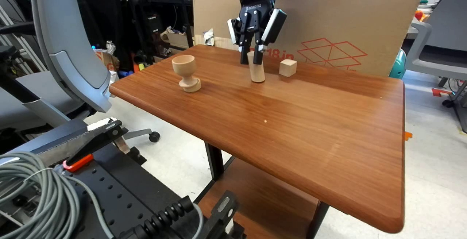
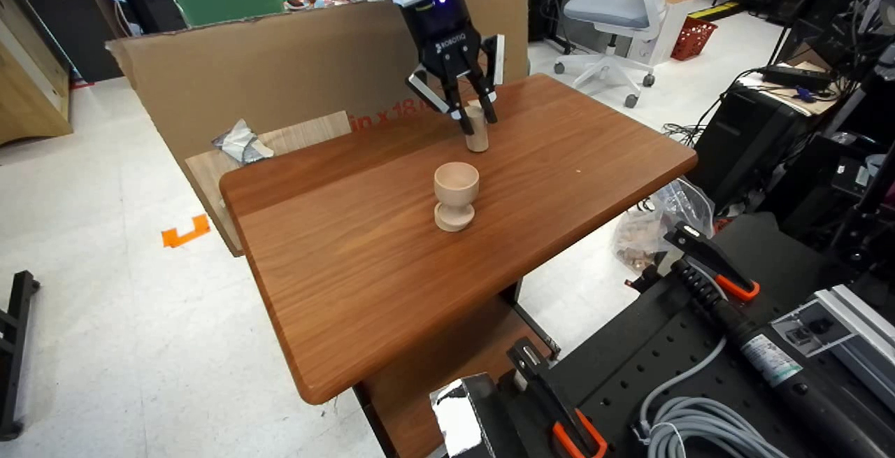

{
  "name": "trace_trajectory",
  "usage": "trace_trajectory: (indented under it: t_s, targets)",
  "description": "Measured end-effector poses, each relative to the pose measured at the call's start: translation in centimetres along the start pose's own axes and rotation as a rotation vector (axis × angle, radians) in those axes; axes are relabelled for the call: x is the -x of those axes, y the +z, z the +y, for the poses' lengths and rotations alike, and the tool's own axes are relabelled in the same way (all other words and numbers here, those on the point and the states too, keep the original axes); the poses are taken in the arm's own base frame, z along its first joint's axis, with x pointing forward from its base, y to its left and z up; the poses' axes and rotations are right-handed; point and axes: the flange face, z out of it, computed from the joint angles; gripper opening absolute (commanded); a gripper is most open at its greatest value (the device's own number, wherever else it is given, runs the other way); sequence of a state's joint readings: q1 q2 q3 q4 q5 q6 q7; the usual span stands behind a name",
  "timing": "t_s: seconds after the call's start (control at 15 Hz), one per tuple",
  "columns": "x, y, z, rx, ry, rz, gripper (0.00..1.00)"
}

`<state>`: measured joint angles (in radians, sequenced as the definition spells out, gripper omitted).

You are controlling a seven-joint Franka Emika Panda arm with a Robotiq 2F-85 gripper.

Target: Remove the cylinder from the wooden cup then put it back in the cup.

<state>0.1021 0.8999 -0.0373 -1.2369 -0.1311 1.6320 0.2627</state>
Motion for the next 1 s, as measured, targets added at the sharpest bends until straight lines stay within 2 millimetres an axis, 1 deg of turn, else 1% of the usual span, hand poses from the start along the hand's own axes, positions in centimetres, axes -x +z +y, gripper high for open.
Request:
trace_trajectory:
  t_s: [0.13, 0.27, 0.47, 0.73, 0.87, 1.0]
  targets:
    - [0.1, -0.4, -0.1, 0.000, -0.007, 0.002, 0.10]
    - [0.5, -1.1, -0.5, 0.001, -0.026, -0.004, 0.10]
    - [2.0, -3.4, -2.4, -0.002, -0.077, 0.028, 0.10]
    - [5.6, -7.5, -6.1, 0.002, -0.144, 0.084, 0.10]
    - [7.7, -9.0, -7.6, 0.007, -0.174, 0.101, 0.10]
    - [9.8, -9.9, -8.6, 0.012, -0.196, 0.111, 0.10]
